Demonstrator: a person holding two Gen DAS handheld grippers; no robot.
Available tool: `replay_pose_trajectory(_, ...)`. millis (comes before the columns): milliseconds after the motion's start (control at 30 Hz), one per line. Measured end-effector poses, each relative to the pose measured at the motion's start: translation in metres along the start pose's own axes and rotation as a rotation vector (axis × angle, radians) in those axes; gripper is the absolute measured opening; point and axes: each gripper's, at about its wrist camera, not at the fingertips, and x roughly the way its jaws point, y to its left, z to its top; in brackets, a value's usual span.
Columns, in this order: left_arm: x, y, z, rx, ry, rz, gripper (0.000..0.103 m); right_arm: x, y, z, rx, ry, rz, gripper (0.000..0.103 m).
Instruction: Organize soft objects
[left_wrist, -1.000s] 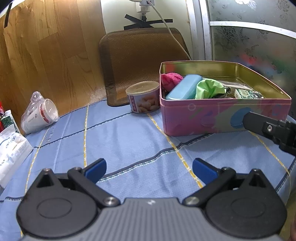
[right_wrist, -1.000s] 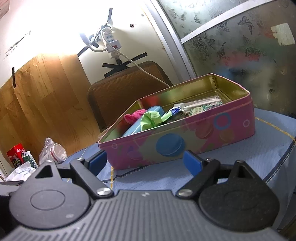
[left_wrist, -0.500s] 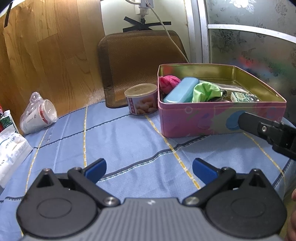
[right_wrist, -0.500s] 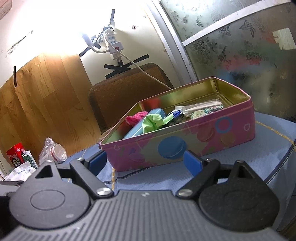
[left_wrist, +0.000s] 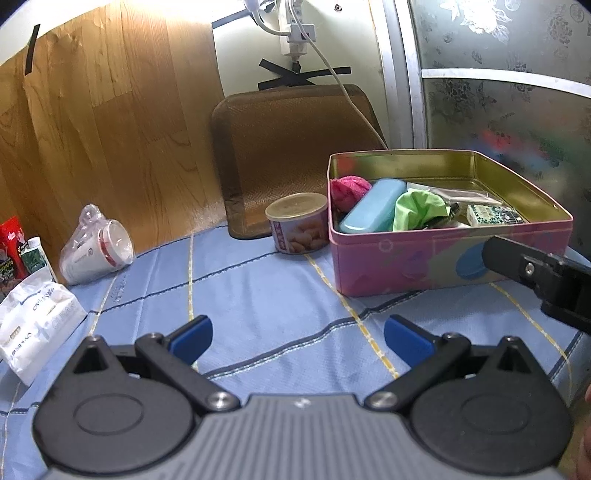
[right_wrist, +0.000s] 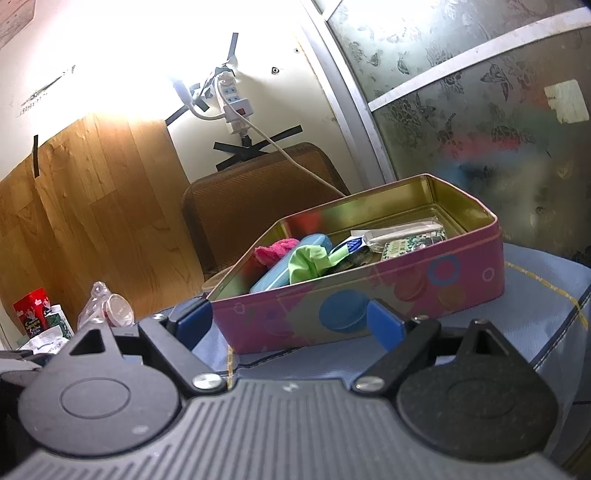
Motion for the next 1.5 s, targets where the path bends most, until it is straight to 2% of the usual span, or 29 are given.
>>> replay_pose_trajectory(567,0.003,-0.004,-0.002,0.011,0.014,0.006,0.103,-0.001,-0.002,-0.001,0.003,0.002,-0.002,0.093)
replay_pose_trajectory(1067,0.018,-0.007,-0.008,0.001,0.088,-0.036,0.103,0.006,-0.007,-0.008,0.019,0.035,-0.018,0.093)
replay_pose_trajectory(1500,0.023,-0.009,-0.01,0.013,0.104,-0.055,0.103,0.009,-0.007,-0.01,0.025,0.044,-0.03,0.093)
